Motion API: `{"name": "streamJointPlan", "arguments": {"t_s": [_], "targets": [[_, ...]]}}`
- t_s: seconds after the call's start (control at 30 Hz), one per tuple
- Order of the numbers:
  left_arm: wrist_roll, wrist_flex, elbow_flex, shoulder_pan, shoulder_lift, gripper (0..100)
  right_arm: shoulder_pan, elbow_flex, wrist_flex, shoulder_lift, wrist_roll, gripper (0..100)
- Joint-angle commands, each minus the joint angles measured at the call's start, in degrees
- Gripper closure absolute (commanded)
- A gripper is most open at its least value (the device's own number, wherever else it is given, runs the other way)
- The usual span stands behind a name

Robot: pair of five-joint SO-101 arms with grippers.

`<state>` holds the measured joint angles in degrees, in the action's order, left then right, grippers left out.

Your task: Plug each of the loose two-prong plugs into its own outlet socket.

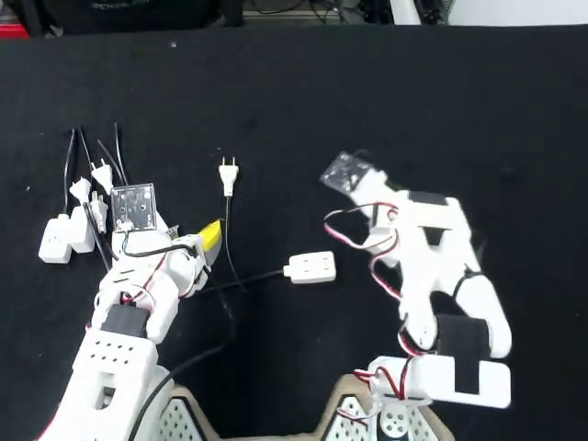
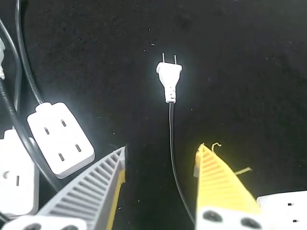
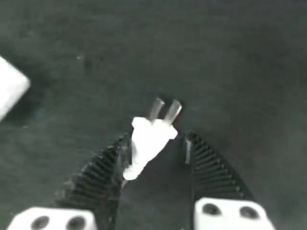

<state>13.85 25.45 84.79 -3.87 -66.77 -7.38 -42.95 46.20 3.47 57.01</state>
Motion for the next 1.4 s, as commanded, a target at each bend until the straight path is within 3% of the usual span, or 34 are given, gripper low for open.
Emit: {"name": "streamJointPlan", "arguments": {"t_s": [0.0,0.27,0.6,0.67,0.73,0.97,1.03,1.2,1.37], "targets": [[0.4,-0.9,-0.6,0.0,-0.9,77,-1.8,3.1,-1.4,2.1,-1.1,82.2],[0.4,-0.9,-0.6,0.0,-0.9,77,-1.8,4.4,-3.9,0.5,-9.6,82.1],[0.4,-0.9,-0.6,0.0,-0.9,77,-1.9,4.4,-3.9,-3.6,-10.0,82.2],[0.4,-0.9,-0.6,0.0,-0.9,77,-1.9,4.4,-3.9,-3.5,-10.0,86.3],[0.4,-0.9,-0.6,0.0,-0.9,77,-1.9,4.4,-3.9,-2.9,-10.1,99.2],[0.4,-0.9,-0.6,0.0,-0.9,77,0.6,6.6,9.2,7.2,-12.7,98.8],[0.4,-0.9,-0.6,0.0,-0.9,77,3.4,7.0,11.7,9.5,-9.1,98.8],[0.4,-0.9,-0.5,-0.2,-0.9,77,7.5,2.5,11.9,7.6,11.9,98.6],[0.4,-0.9,-0.5,-0.1,-0.9,77,6.5,1.5,10.3,2.9,12.0,98.2]]}}
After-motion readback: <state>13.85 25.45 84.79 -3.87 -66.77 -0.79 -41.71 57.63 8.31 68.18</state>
